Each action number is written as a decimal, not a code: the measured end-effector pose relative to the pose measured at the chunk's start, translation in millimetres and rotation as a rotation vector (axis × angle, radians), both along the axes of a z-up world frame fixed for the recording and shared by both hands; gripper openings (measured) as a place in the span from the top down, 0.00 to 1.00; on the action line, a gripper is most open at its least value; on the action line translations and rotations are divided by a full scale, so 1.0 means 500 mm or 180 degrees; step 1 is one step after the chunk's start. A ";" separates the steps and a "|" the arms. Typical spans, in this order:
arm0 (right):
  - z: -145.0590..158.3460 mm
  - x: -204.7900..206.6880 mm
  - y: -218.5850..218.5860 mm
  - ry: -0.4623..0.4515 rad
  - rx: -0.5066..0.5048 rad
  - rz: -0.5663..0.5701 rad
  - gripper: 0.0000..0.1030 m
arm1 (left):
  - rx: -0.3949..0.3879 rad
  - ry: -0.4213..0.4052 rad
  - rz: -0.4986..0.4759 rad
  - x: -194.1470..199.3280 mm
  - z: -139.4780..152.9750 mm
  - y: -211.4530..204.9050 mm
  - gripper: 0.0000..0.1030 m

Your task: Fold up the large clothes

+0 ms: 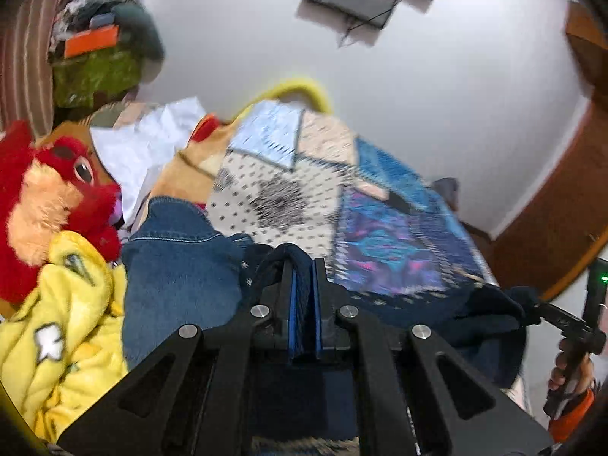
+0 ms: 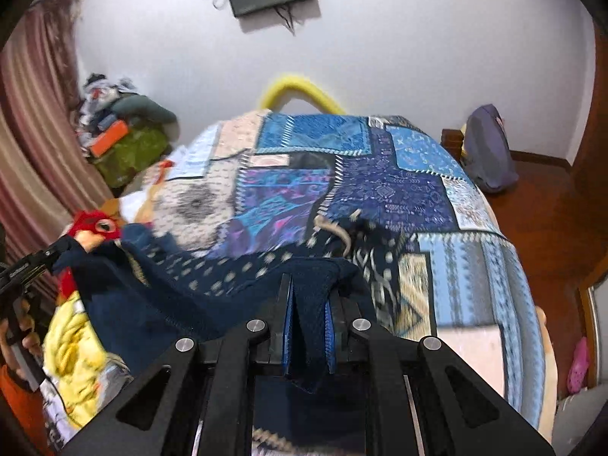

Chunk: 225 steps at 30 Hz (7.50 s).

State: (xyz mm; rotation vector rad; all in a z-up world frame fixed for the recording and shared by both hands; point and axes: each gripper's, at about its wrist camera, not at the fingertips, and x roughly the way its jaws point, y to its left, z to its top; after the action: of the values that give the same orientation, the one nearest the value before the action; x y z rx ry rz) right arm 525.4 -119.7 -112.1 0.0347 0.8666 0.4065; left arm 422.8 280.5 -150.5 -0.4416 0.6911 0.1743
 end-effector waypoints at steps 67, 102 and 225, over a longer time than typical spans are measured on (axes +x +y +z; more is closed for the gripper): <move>-0.190 -0.143 0.013 -0.0255 -0.1702 0.0356 0.89 | 0.1088 0.1080 -0.0486 -0.102 -0.216 -0.071 0.34; -0.099 -0.226 0.024 -0.0134 -0.0711 0.0451 0.06 | -0.1994 0.0242 -0.0244 -0.132 -0.334 -0.071 0.35; -0.250 0.081 -0.100 0.1459 0.1003 0.0634 0.03 | -0.0935 0.0724 -0.1935 0.223 -0.188 -0.405 0.01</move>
State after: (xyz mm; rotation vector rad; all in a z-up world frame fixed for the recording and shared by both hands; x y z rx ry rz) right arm 566.0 -169.5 -237.1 0.3455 1.2550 0.7371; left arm 534.3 77.8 -244.6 -0.4762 1.0506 -0.4629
